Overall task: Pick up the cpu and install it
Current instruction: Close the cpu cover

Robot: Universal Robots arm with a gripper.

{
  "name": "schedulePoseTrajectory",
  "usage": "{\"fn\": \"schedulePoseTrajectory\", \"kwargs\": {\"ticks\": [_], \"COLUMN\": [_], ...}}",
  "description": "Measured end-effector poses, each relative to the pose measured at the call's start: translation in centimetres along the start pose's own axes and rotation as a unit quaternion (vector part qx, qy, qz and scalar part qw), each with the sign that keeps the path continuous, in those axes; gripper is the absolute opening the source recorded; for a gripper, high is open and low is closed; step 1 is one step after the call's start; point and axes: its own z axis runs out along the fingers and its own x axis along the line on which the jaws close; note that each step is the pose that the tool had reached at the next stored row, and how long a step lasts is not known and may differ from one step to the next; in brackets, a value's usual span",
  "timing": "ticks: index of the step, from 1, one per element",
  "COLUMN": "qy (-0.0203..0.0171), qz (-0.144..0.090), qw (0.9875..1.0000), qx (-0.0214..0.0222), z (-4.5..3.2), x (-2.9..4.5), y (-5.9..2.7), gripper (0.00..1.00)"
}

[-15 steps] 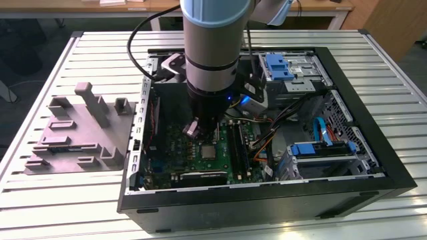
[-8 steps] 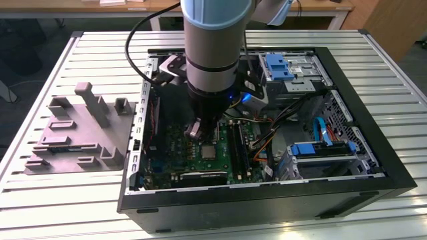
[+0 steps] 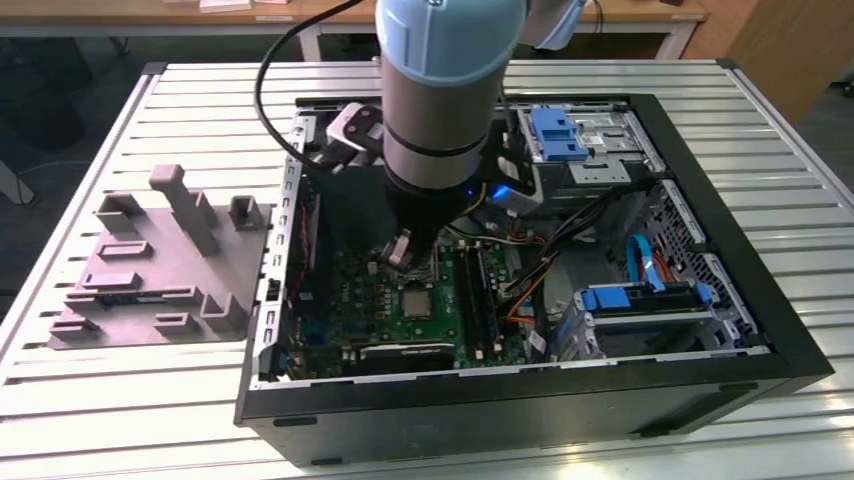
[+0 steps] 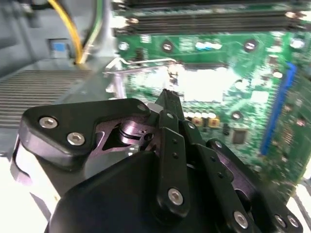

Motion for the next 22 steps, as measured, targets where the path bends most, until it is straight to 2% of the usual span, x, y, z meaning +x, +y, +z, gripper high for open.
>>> {"fn": "schedulePoseTrajectory", "kwargs": {"ticks": [1, 2, 9, 11, 15, 22], "qy": [-0.004, -0.0051, -0.0057, -0.0055, -0.002, -0.0047], "qz": [-0.001, -0.001, -0.005, -0.011, -0.038, -0.039], "qw": [1.0, 1.0, 1.0, 0.9999, 0.9992, 0.9992], "qx": [-0.0026, -0.0033, -0.0048, -0.0059, -0.0099, -0.0118], "z": [0.01, 0.04, 0.25, 0.37, 0.52, 0.82], "x": [-0.15, -0.34, -1.19, -1.26, -1.25, -1.71], "y": [-0.23, -0.51, -1.75, -1.86, -1.91, -2.12], "gripper": [0.11, 0.11, 0.11, 0.11, 0.11, 0.11]}}
